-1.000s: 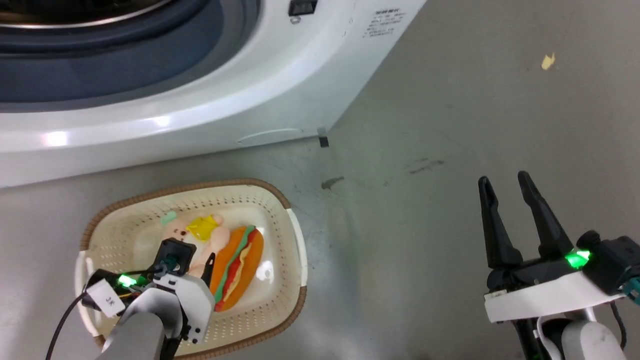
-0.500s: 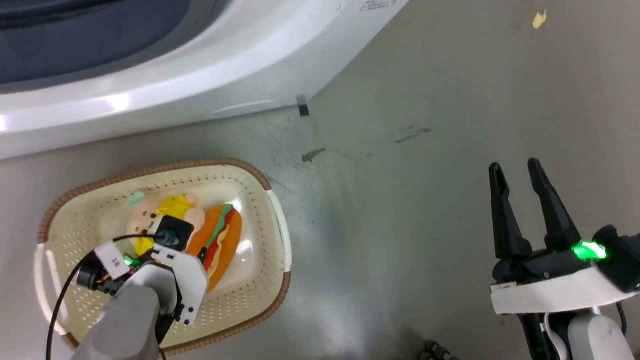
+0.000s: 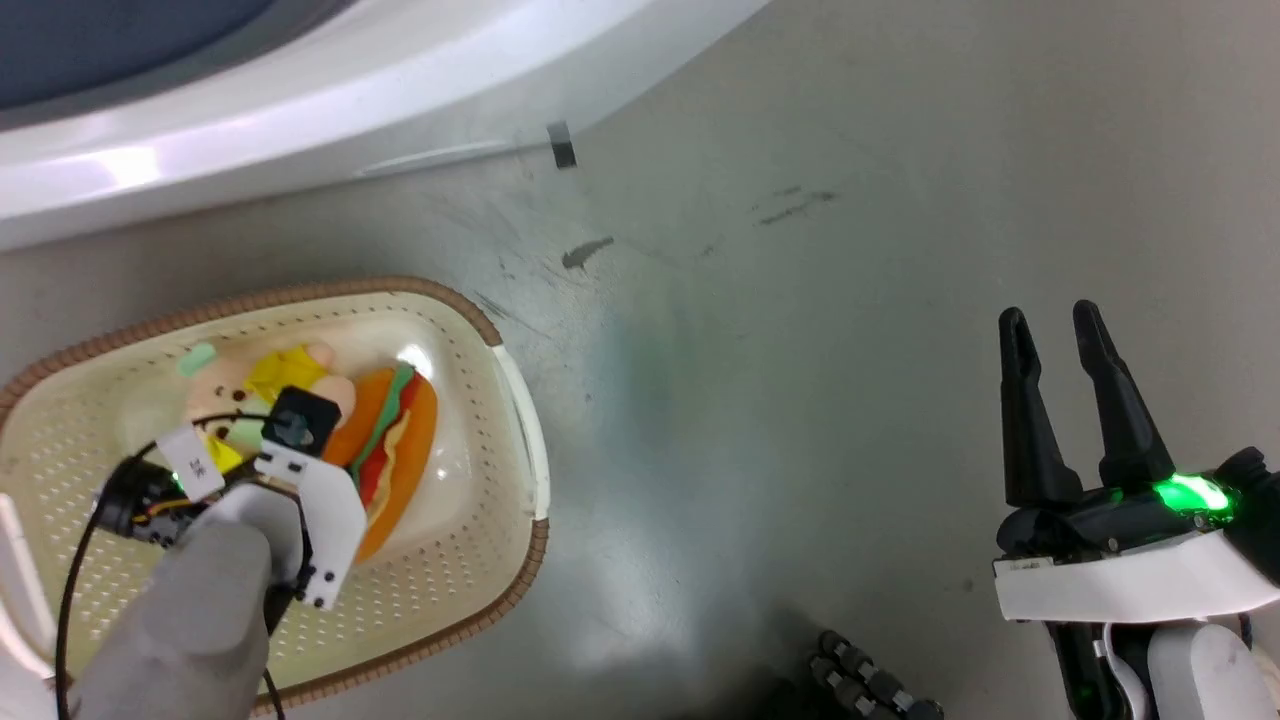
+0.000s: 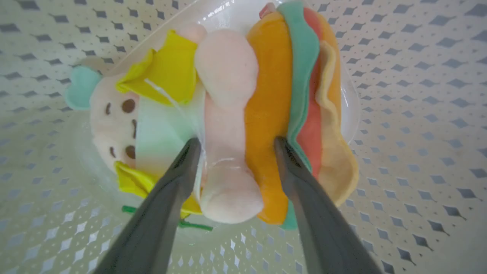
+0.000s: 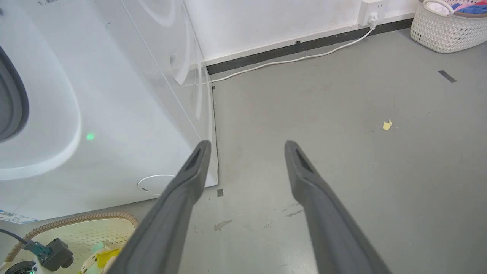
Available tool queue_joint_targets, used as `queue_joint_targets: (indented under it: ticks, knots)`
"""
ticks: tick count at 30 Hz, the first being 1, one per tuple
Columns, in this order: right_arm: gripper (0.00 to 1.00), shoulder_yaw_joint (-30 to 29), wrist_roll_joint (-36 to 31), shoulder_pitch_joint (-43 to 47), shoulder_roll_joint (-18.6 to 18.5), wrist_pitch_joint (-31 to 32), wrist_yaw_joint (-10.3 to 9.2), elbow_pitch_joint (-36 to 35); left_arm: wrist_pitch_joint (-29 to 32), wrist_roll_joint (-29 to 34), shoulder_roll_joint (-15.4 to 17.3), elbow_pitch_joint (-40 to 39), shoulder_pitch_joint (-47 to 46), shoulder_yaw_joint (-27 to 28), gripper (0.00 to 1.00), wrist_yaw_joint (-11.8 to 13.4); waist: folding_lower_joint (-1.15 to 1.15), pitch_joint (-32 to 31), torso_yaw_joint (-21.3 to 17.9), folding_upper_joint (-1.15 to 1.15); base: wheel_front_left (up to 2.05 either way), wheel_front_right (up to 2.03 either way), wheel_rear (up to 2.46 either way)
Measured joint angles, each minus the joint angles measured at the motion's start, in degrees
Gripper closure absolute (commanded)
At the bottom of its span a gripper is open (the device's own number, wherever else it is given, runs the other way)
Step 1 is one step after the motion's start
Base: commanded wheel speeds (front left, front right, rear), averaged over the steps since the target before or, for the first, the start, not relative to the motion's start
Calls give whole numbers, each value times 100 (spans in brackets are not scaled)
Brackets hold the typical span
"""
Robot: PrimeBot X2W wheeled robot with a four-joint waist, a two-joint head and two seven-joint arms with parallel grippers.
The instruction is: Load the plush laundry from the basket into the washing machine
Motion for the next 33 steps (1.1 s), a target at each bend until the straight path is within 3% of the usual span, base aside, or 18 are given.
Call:
queue_joint_targets:
  ticks: [9, 10, 11, 17, 24, 33]
  knots:
    - [0, -18, 164, -6, 0, -101, 0, -1, 3, -25, 48, 630, -539, -371, 0, -36, 0, 431, -162, 0, 0, 0, 0]
    - [0, -16, 175, -20, 0, -121, 0, -2, 3, -41, 57, 698, -592, -410, 42, -57, 0, 475, -183, 0, 0, 0, 0]
    - [0, -16, 203, -35, 0, -141, 0, -3, 3, -60, 66, 765, -645, -436, 100, -62, 0, 517, -204, 0, 0, 0, 0]
    - [0, 51, 346, -243, -1, -205, 1, -7, -107, -197, 171, 1141, -875, -549, 100, -67, 0, 689, -367, 0, 0, 0, 0]
    - [0, 204, 357, -475, 0, -215, 0, 115, -456, -441, 221, 1284, -768, -445, 100, 40, 0, 447, -457, 0, 0, 0, 0]
    - [0, -114, -73, -450, -1, -215, 0, 376, -1332, -754, -297, 1324, -219, -322, 100, 152, 0, -450, -177, 0, 0, 0, 0]
